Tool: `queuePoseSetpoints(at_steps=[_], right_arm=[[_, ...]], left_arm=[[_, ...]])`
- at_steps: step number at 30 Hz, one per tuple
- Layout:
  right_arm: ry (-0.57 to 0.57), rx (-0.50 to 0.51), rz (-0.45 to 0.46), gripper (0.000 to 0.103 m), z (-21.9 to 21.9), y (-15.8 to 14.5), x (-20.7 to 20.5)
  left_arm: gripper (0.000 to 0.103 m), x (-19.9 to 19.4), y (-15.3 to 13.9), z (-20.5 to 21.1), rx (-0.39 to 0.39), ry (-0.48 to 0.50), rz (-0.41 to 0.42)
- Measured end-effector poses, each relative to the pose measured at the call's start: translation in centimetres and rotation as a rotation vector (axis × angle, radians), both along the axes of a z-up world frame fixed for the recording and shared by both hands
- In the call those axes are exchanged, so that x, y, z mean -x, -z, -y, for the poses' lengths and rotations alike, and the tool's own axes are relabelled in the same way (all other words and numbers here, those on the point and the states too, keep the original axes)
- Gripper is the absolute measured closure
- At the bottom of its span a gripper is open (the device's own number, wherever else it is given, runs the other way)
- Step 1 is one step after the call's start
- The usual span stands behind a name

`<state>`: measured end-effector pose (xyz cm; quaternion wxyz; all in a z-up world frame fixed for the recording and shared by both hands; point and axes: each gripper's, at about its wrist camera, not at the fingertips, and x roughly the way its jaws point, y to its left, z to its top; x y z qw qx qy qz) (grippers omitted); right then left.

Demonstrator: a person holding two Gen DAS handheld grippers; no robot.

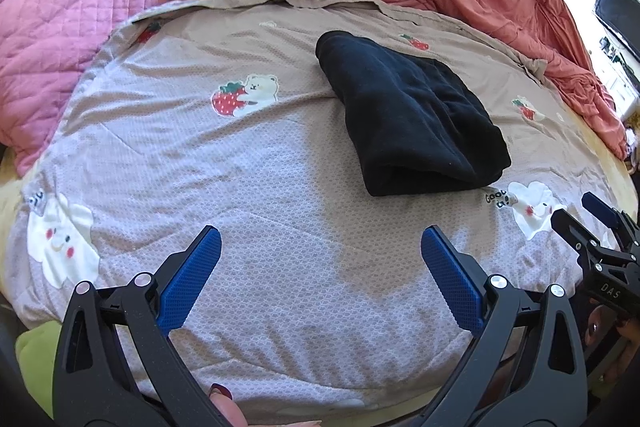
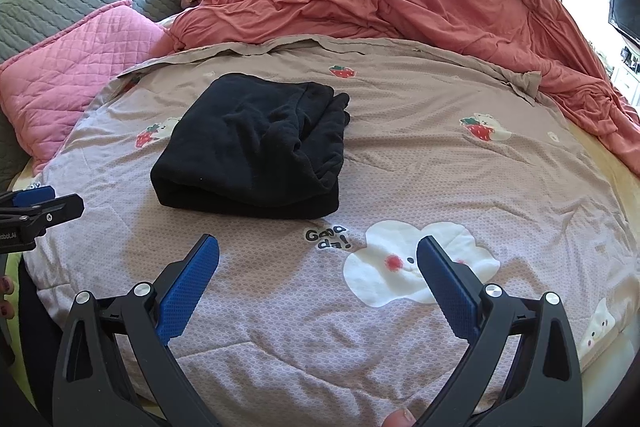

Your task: Fold small clothes

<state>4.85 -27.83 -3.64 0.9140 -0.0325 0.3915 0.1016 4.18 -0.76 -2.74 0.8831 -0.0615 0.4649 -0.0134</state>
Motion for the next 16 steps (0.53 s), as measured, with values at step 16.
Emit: queuePoseSetpoints(at_steps=[16], right_arm=[[0.837, 0.017, 0.099, 0.004, 30.1, -1.5, 3.9]], left_arm=[[0.009, -2.5, 2.1, -20.0, -0.001, -0.493, -0.073]])
